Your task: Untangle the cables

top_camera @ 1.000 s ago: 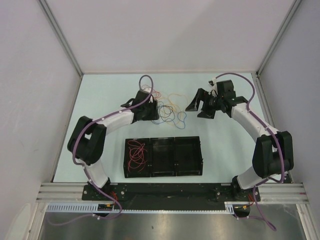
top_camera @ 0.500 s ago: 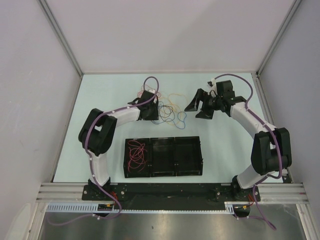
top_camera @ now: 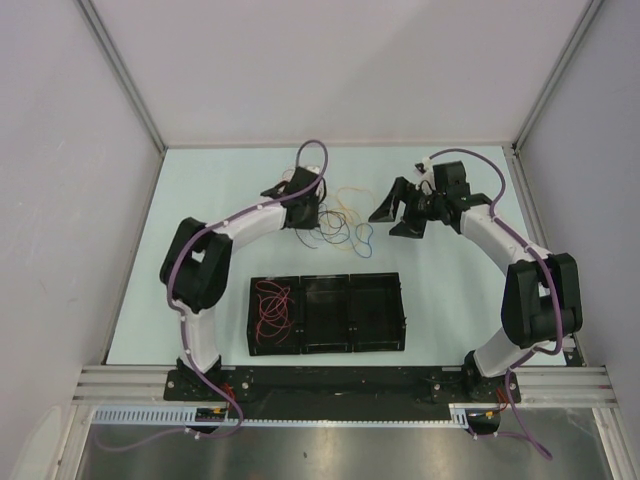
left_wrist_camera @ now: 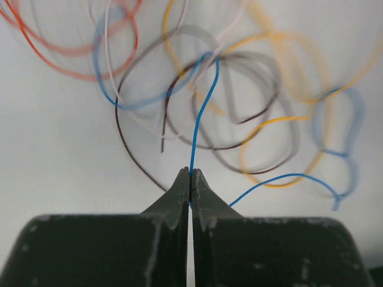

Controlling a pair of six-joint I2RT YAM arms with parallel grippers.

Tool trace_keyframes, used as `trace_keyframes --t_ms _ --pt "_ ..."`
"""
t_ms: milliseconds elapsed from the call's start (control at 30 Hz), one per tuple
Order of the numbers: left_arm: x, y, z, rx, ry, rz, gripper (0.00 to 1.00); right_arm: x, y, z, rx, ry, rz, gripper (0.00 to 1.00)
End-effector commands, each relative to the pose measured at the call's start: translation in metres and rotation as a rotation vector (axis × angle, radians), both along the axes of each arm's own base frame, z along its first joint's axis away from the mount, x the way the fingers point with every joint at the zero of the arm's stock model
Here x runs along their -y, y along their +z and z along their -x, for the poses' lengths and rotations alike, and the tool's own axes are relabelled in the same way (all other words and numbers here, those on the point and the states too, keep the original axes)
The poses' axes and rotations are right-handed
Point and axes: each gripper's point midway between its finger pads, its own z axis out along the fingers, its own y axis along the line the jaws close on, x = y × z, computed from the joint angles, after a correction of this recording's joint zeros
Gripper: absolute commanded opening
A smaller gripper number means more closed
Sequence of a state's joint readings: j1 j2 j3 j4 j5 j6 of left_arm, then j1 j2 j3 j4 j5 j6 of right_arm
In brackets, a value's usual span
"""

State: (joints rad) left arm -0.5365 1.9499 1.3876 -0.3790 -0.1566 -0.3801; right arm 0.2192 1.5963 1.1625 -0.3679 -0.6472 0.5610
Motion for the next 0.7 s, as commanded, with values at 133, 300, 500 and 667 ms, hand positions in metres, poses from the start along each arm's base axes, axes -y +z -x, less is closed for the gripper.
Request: trace_keyframes --t_ms 133,300,500,667 --pt "0.025 0.324 -0.007 0.562 -0.105 0.193 0.0 -0.015 0.022 -0.002 0.076 0.039 -0.069 0.86" --pt "0.028 0.374 0.017 0.693 -0.168 0.286 0.0 -0.016 0.048 0.001 0.148 0.034 -0.086 0.86" --pt "0.034 0.34 0.045 0.681 -0.254 0.368 0.0 -0.021 0.08 0.01 0.242 0.029 -0.1 0.86" --pt "0.027 0.325 0.056 0.645 -0.253 0.367 0.0 -0.031 0.1 0.02 0.31 0.05 -0.108 0.85"
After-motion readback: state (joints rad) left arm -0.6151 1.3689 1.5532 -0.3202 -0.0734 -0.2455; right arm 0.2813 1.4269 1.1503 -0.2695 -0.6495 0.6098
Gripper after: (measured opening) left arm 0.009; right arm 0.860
